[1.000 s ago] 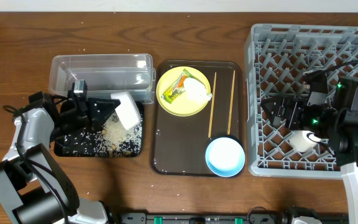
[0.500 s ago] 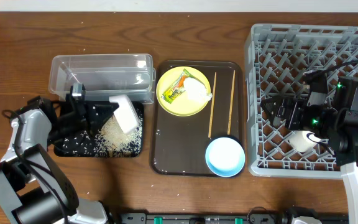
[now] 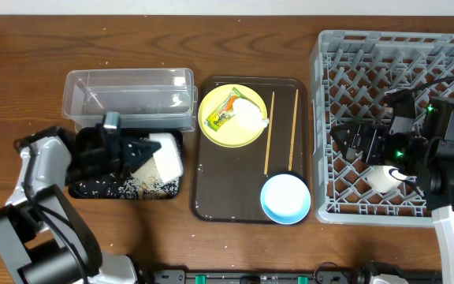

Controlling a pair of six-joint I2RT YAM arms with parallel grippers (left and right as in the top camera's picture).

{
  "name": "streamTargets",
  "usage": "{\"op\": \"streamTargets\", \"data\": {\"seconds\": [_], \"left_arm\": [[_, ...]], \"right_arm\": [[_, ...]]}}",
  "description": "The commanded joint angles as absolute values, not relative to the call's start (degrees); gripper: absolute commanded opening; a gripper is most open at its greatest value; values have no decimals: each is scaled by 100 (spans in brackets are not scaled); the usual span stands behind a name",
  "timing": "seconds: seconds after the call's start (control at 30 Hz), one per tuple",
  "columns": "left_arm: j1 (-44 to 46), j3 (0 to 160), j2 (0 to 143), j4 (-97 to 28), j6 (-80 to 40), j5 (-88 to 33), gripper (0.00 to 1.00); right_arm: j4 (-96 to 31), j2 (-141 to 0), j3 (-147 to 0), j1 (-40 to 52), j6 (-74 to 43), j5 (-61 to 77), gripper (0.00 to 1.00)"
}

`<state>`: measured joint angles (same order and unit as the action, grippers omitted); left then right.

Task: Sort waste into correct bins and load items into the dishwasher rack
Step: 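Lift the bowl over the black tray and tip the rice out, then set the emptied bowl back on the brown tray with the left gripper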

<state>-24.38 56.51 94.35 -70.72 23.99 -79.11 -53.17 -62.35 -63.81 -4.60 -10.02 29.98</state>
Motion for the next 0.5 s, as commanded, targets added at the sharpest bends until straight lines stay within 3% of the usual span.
{"op": "streamTargets", "data": {"seconds": [0.0, 0.1, 0.23, 0.47], "left_arm": [[-1846, 5697, 8799, -7035, 2388, -7323, 6], [-1127, 5697, 8302, -6399, 1219, -6619, 6], [202, 5686, 7957, -5293, -613, -4578, 6], [2512, 5645, 8326, -4401, -2357, -1828, 6]], "right_arm": [[-5258, -6226, -6475, -344, -978, 3000, 96], [-5183, -6226, -6475, -344, -978, 2998, 96], [-5166, -6226, -6475, -344, -980, 2998, 96], [-5210, -6226, -6475, -344, -978, 2998, 96]]}}
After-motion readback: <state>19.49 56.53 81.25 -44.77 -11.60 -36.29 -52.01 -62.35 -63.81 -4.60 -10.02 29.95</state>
